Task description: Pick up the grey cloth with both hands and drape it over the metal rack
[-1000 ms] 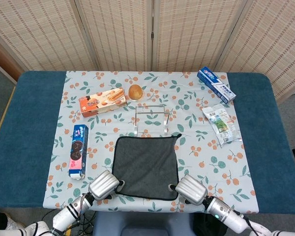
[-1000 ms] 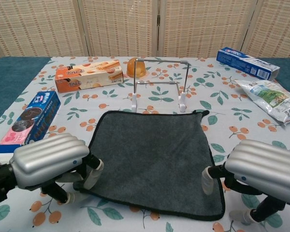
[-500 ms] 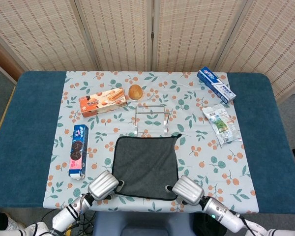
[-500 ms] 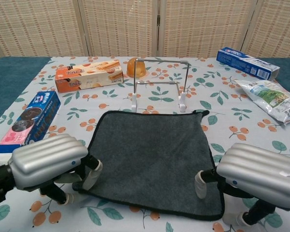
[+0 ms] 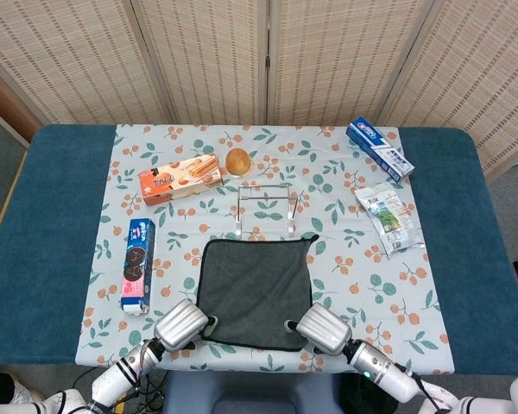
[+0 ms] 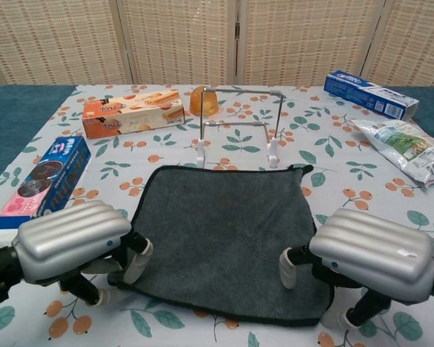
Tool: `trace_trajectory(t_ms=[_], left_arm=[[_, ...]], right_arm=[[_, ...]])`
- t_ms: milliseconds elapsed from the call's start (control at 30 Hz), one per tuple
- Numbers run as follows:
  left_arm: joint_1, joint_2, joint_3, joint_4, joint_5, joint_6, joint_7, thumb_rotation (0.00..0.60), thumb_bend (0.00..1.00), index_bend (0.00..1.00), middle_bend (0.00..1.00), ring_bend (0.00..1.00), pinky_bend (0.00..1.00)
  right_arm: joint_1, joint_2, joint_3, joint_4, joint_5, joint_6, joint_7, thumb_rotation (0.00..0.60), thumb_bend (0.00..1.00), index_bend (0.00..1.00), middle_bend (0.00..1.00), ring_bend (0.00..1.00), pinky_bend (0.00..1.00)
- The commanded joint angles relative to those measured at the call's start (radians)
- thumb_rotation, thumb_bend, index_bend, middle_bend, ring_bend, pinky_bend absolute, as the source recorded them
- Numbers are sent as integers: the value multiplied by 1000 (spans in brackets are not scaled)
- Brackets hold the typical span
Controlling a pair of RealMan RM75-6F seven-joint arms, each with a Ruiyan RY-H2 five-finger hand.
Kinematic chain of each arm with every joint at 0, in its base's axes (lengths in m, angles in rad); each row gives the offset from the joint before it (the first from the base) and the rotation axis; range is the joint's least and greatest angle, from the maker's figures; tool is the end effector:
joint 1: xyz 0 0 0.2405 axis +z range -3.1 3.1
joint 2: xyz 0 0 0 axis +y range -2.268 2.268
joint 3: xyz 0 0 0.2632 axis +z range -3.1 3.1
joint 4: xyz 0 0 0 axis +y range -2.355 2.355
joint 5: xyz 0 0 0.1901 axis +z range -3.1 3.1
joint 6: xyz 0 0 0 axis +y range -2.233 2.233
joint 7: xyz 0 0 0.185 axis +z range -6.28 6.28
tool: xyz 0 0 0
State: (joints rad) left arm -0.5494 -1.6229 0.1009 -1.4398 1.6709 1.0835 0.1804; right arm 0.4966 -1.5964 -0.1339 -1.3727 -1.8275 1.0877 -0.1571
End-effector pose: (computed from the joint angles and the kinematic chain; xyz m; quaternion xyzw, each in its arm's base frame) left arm -0.1583 0.2540 -0.0653 -0.8308 -0.2995 -0.3850 0.2681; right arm -0.1795 -0.2335 -0.0640 0.8600 -0.2518 0.3646 0.2530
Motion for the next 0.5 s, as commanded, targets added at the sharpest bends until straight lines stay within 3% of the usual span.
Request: trace_trajectory(t_ms=[33, 500], left_arm=[[0, 0, 0, 0, 0, 1, -1, 600, 359, 633, 1000, 968, 1000], [-3, 7, -5, -4, -5, 2, -13, 600, 359, 632, 1000, 968, 1000]], right_arm=[[5, -6, 4, 4, 1, 5, 5, 600, 230, 425, 931, 890, 1000], [14, -23, 12, 32, 10, 42, 39, 600, 369, 425, 930, 907, 1000]])
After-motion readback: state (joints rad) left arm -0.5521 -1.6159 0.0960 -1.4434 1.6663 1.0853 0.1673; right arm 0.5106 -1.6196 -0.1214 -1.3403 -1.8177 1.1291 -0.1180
